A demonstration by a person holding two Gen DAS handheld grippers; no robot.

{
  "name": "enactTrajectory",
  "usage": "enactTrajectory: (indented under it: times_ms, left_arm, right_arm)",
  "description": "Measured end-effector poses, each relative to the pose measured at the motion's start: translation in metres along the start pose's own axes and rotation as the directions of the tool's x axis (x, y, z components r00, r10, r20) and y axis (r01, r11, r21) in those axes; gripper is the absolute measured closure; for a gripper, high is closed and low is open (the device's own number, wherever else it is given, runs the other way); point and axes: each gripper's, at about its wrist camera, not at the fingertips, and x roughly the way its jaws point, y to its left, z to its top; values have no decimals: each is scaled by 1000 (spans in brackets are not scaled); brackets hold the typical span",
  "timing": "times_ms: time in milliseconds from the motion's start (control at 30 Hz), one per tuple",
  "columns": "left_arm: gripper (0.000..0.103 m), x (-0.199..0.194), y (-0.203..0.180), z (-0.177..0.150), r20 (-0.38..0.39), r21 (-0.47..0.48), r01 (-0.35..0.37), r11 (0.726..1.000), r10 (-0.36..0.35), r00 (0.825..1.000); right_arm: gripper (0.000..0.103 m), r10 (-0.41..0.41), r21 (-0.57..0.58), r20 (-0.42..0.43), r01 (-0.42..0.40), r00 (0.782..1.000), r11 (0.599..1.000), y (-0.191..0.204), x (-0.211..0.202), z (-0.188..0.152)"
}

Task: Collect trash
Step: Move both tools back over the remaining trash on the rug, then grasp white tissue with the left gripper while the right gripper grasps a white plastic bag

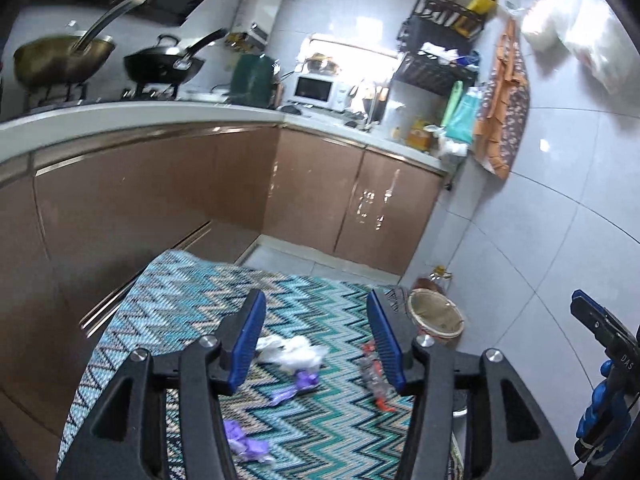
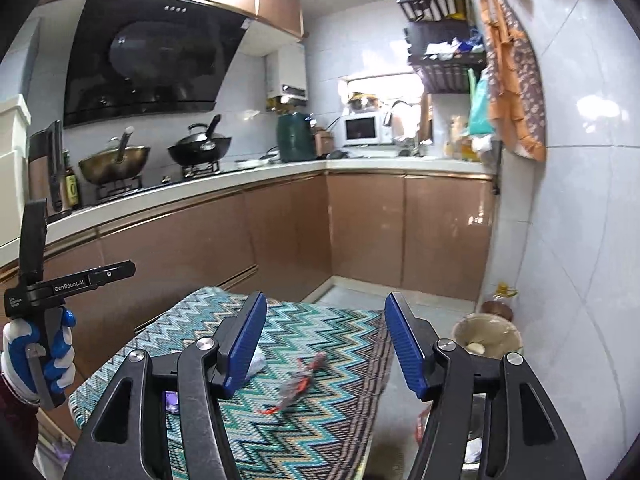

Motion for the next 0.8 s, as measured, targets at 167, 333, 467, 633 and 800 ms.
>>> enactTrajectory:
  times_ms: [167, 333, 467, 633, 800]
  left_arm:
    - [52, 29, 23, -12, -66, -21, -21, 1000, 19, 998]
    - [52, 78, 43, -23, -167, -48, -13, 999, 5, 986]
    - [52, 121, 52, -34, -245, -59, 3, 998, -17, 969]
    - [52, 176, 53, -49, -325, -34, 18, 999, -29, 945]
    - [52, 219, 54, -62, -384, -4, 32, 999, -31, 923]
  right_arm:
    - [42, 62, 20, -79, -61, 995, 998, 9, 38, -15]
    - [42, 133, 42, -176, -127, 975, 991, 21, 85, -33]
    - [42, 169, 34, -256, -166, 952, 986, 36, 126, -48]
    - [42, 204, 30, -339, -206, 919, 978, 52, 172, -68]
    - [42, 227, 40, -402, -231, 887, 972, 63, 210, -84]
